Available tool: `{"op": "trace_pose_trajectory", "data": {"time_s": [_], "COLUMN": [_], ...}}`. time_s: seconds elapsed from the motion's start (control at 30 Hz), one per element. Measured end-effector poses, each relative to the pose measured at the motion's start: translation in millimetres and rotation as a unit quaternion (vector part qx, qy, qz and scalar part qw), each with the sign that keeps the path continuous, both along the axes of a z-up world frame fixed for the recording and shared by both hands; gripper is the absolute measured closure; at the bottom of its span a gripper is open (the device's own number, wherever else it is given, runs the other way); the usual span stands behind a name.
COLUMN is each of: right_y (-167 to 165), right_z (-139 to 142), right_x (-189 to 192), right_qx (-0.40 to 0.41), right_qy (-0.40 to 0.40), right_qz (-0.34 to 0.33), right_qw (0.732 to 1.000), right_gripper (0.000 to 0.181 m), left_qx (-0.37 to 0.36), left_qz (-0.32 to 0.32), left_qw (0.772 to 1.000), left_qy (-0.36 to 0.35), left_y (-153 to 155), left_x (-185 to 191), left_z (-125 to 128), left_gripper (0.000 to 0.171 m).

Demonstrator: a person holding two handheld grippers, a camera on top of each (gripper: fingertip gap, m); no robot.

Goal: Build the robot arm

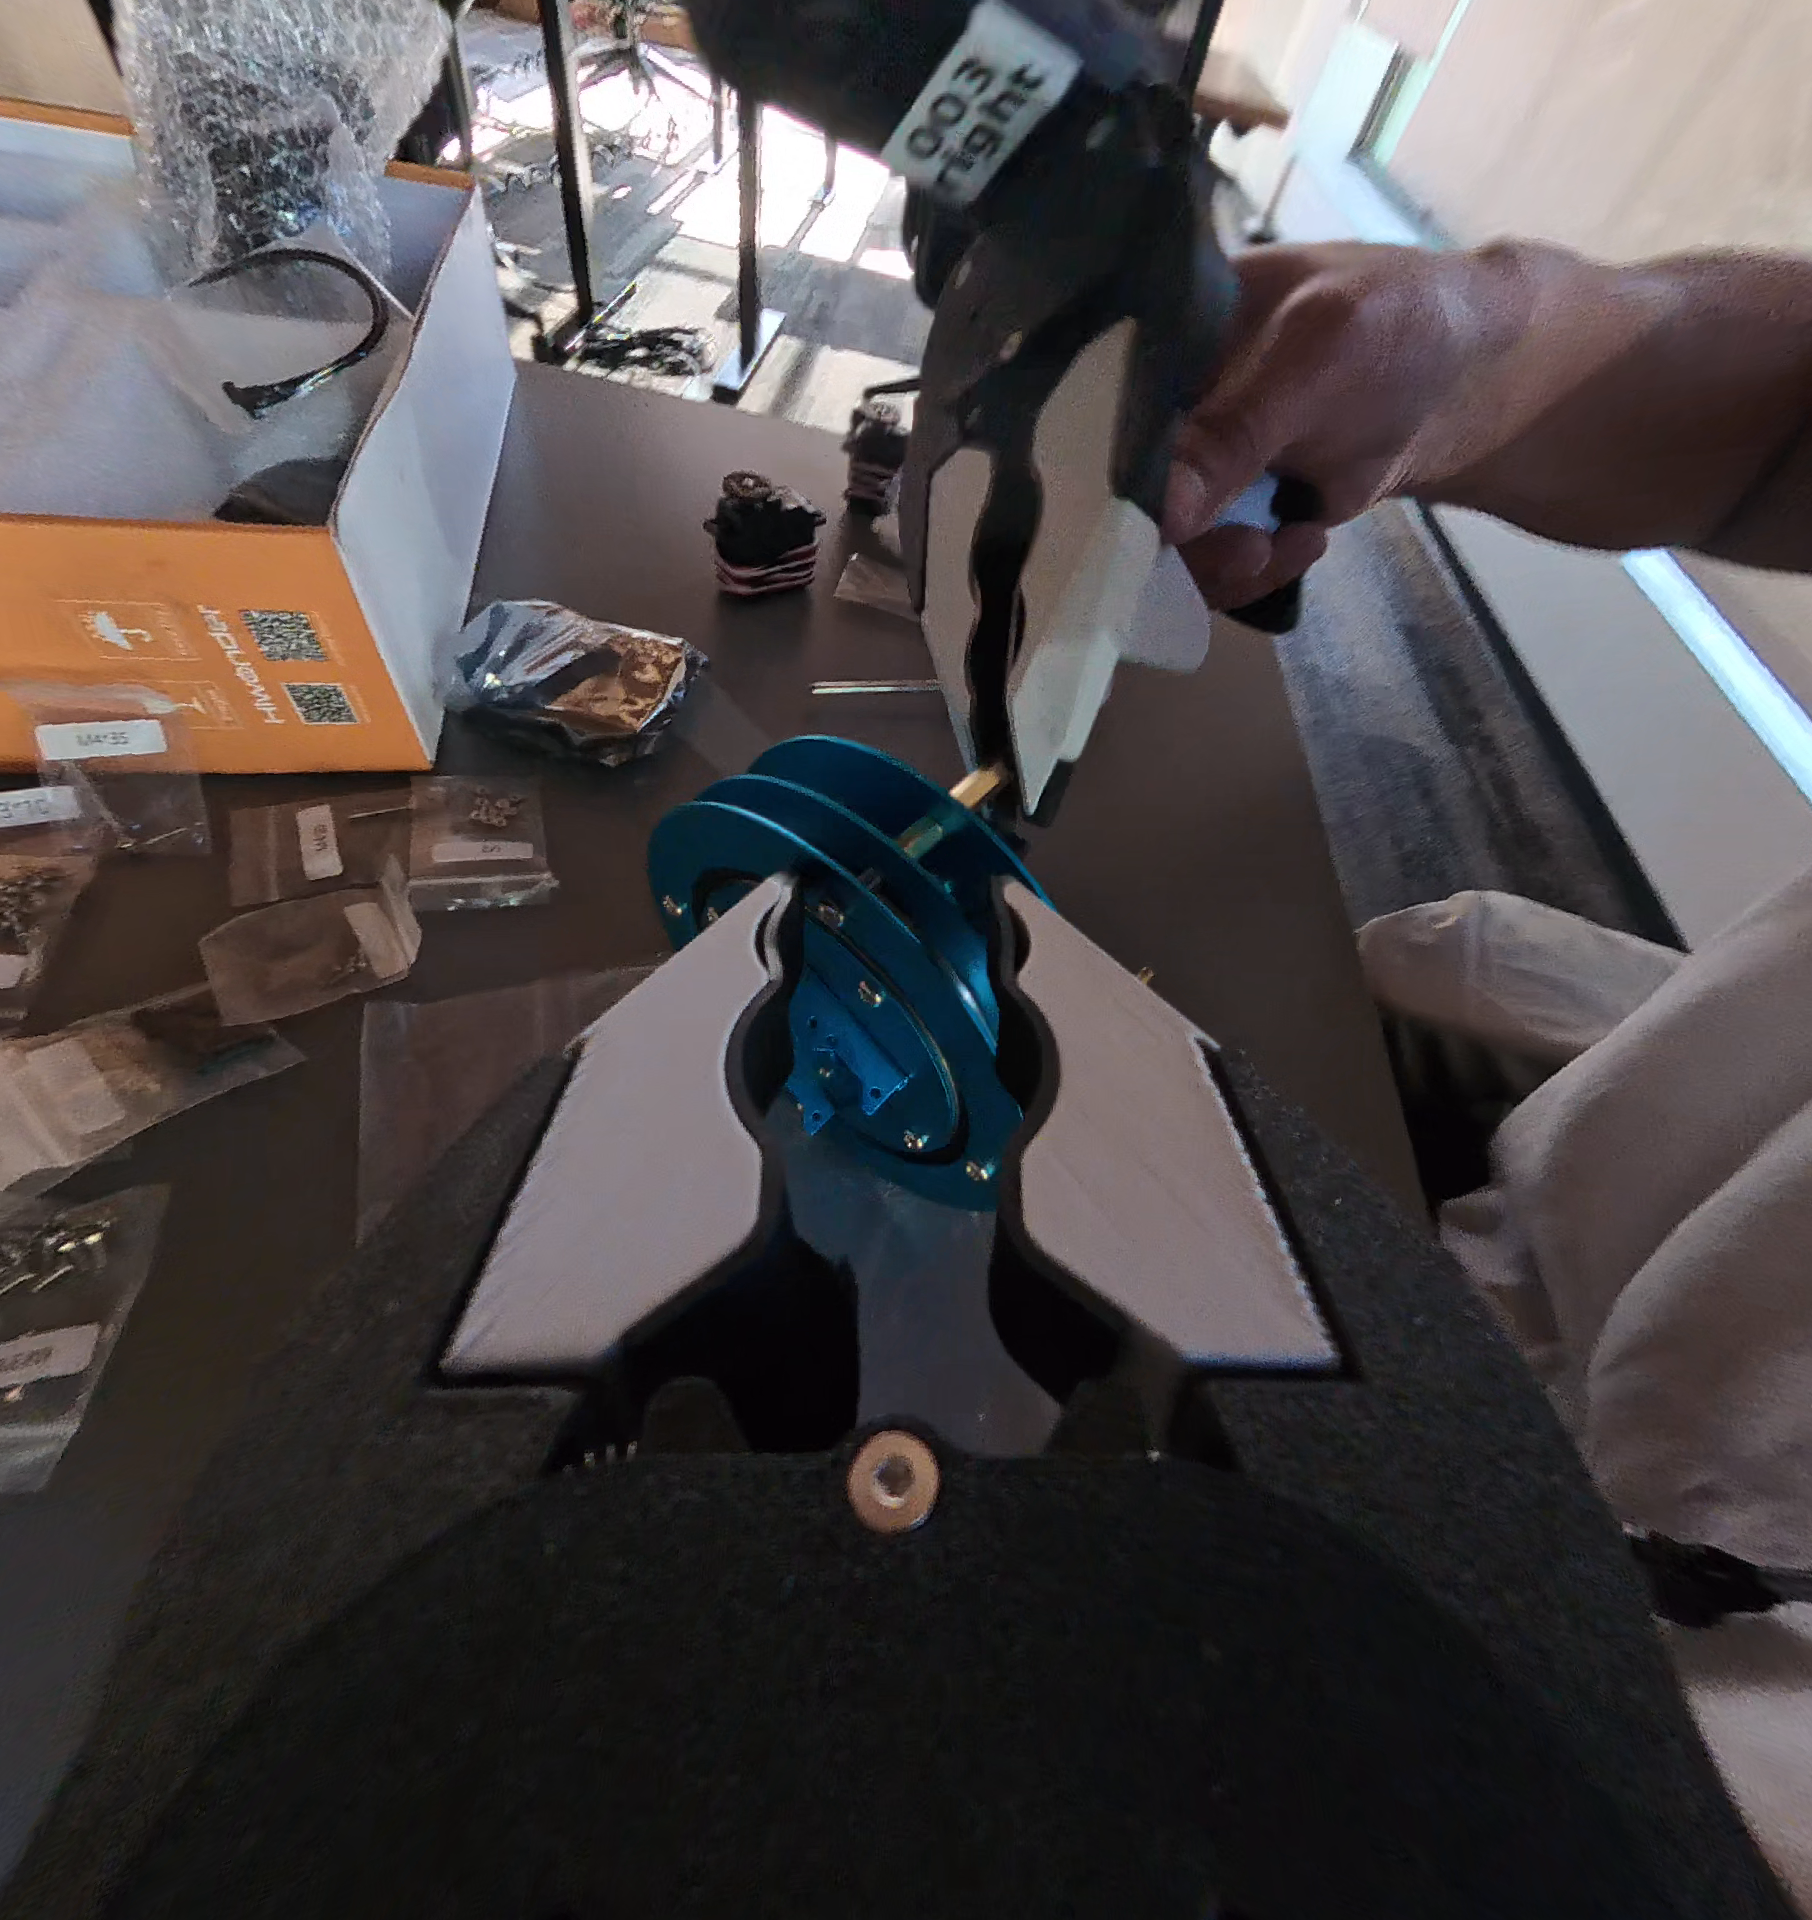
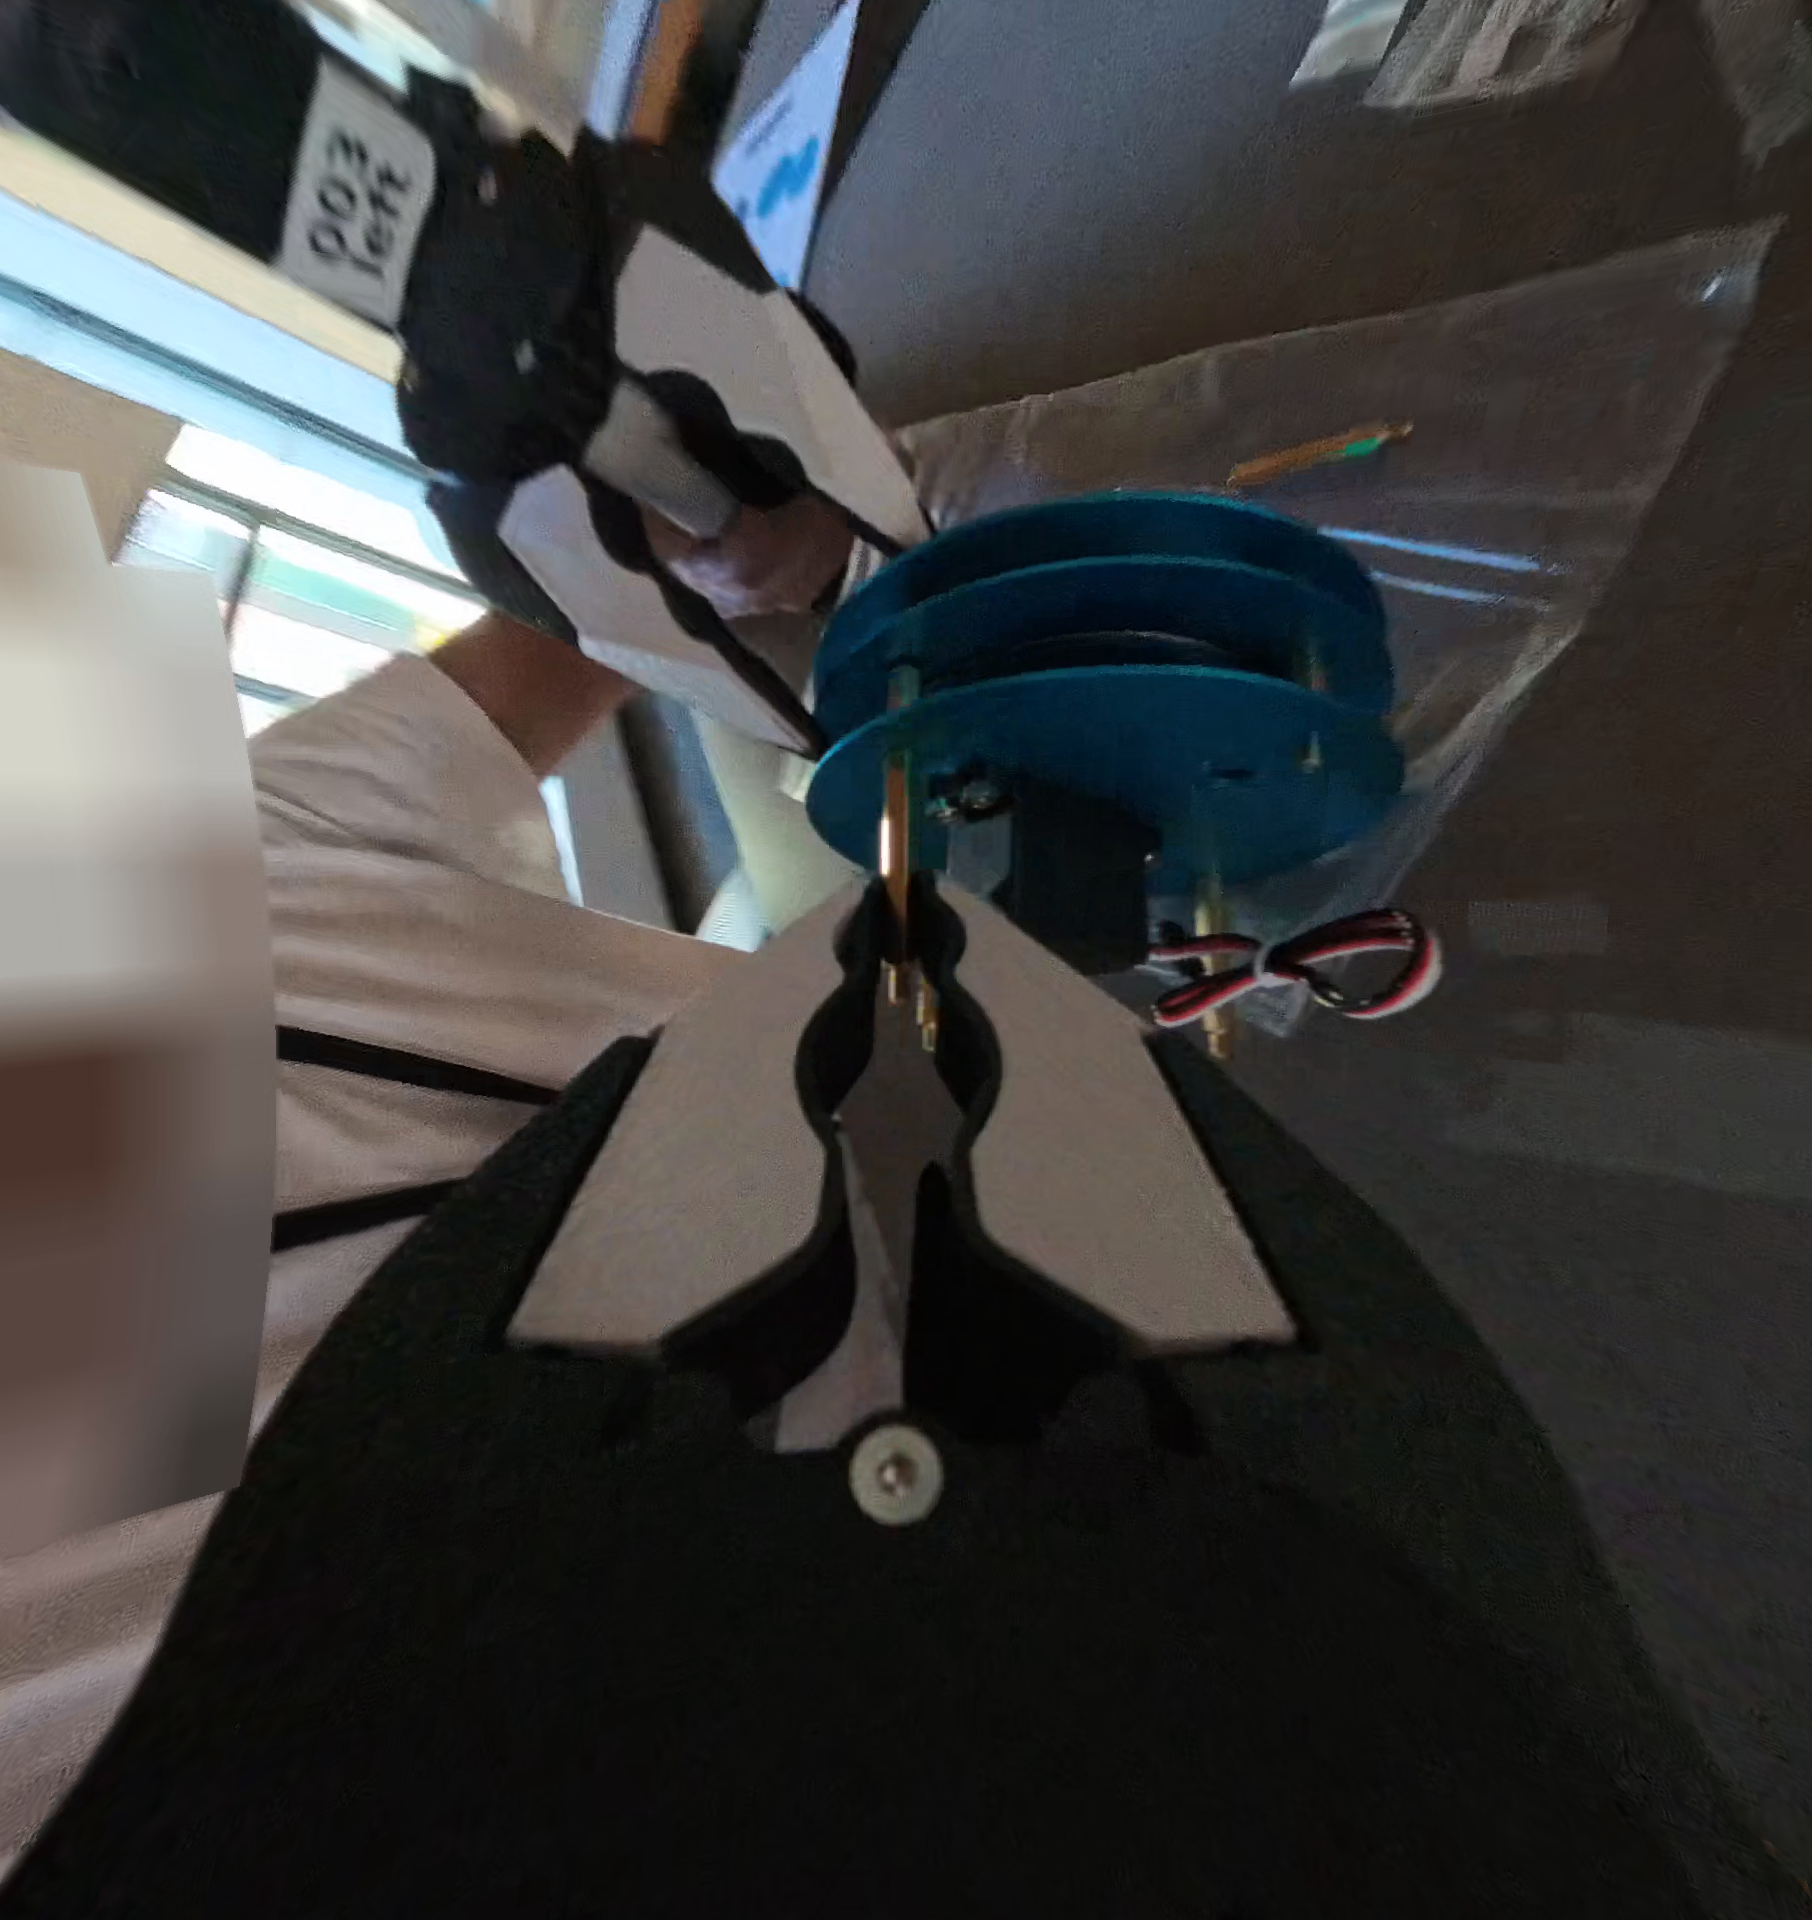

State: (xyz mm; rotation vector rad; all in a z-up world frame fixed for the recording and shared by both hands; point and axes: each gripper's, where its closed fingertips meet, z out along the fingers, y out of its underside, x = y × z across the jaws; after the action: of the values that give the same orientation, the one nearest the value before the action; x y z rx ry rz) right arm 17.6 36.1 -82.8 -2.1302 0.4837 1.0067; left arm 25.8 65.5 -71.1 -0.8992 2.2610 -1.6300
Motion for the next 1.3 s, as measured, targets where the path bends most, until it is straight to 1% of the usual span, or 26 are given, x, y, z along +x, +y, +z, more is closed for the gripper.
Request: {"op": "trace_pose_trajectory", "data": {"time_s": [0.03,0.07,0.1,0.17,0.3,0.33,0.43,0.5,0.57,0.63,0.7,0.77,0.83,0.87,0.93,1.03,1.07,1.13,1.17,1.23,1.3], "right_y": [1,1,0,-1,-3,-3,-2,-4,-3,-3,-2,-1,0,1,4,8,9,10,10,12,14], "right_z": [1,1,0,0,-3,-3,-3,-4,-5,-7,-9,-9,-10,-7,-5,-4,-4,-2,-2,-2,-3], "right_x": [0,1,2,3,-9,-8,-4,-4,1,5,7,2,2,3,8,8,8,6,7,4,2], "right_qx": [0.007,0.013,0.016,0.016,0.014,0.02,0.037,0.041,0.041,0.032,0.02,0.008,-0.014,-0.02,-0.039,-0.048,-0.046,-0.027,-0.02,-0.011,-0.013], "right_qy": [0.049,0.068,0.066,0.039,-0.004,-0.01,-0.014,-0.037,-0.11,-0.208,-0.292,-0.367,-0.422,-0.438,-0.437,-0.399,-0.377,-0.321,-0.31,-0.303,-0.317], "right_qz": [-0.008,-0.013,-0.016,-0.021,-0.007,-0.013,-0.025,-0.021,-0.027,-0.032,-0.038,-0.034,-0.056,-0.08,-0.14,-0.201,-0.213,-0.226,-0.231,-0.213,-0.192], "right_qw": [0.999,0.998,0.998,0.999,1.0,1.0,0.999,0.998,0.993,0.977,0.955,0.93,0.905,0.895,0.888,0.893,0.9,0.919,0.922,0.929,0.929], "right_gripper": [0.178,0.178,0.178,0.178,0.177,0.178,0.177,0.177,0.177,0.177,0.169,0.163,0.165,0.171,0.174,0.177,0.178,0.178,0.179,0.179,0.179], "left_qx": [0.012,0.016,0.017,0.018,0.022,0.021,-0.004,-0.014,-0.008,-0.007,0.002,0.017,0.021,0.027,0.049,0.077,0.089,0.099,0.094,0.094,0.094], "left_qz": [0.009,0.021,0.028,0.03,0.039,0.039,0.044,0.04,0.046,0.06,0.065,0.086,0.097,0.102,0.118,0.135,0.132,0.12,0.126,0.123,0.095], "left_qw": [1.0,1.0,0.999,0.999,0.999,0.999,0.998,0.998,0.997,0.997,0.997,0.995,0.994,0.994,0.991,0.987,0.986,0.986,0.985,0.986,0.989], "left_qy": [-0.005,-0.008,-0.004,0.006,-0.02,-0.025,-0.041,-0.049,-0.055,-0.047,-0.043,-0.045,-0.038,-0.037,-0.035,-0.039,-0.049,-0.065,-0.069,-0.066,-0.064], "left_y": [0,2,2,1,-4,-4,-5,-6,-7,-9,-12,-9,-8,-7,-3,2,3,4,6,7,5], "left_x": [0,0,-1,-6,-7,-7,-4,-3,0,1,2,6,8,9,11,12,12,12,14,17,15], "left_z": [-1,-1,-1,-6,-8,-8,-6,-5,-5,-5,-4,-3,-3,-4,-5,-6,-7,-7,-6,-10,-11], "left_gripper": [0.136,0.136,0.136,0.136,0.135,0.136,0.137,0.138,0.14,0.142,0.149,0.157,0.159,0.158,0.159,0.154,0.152,0.149,0.147,0.131,0.132]}}
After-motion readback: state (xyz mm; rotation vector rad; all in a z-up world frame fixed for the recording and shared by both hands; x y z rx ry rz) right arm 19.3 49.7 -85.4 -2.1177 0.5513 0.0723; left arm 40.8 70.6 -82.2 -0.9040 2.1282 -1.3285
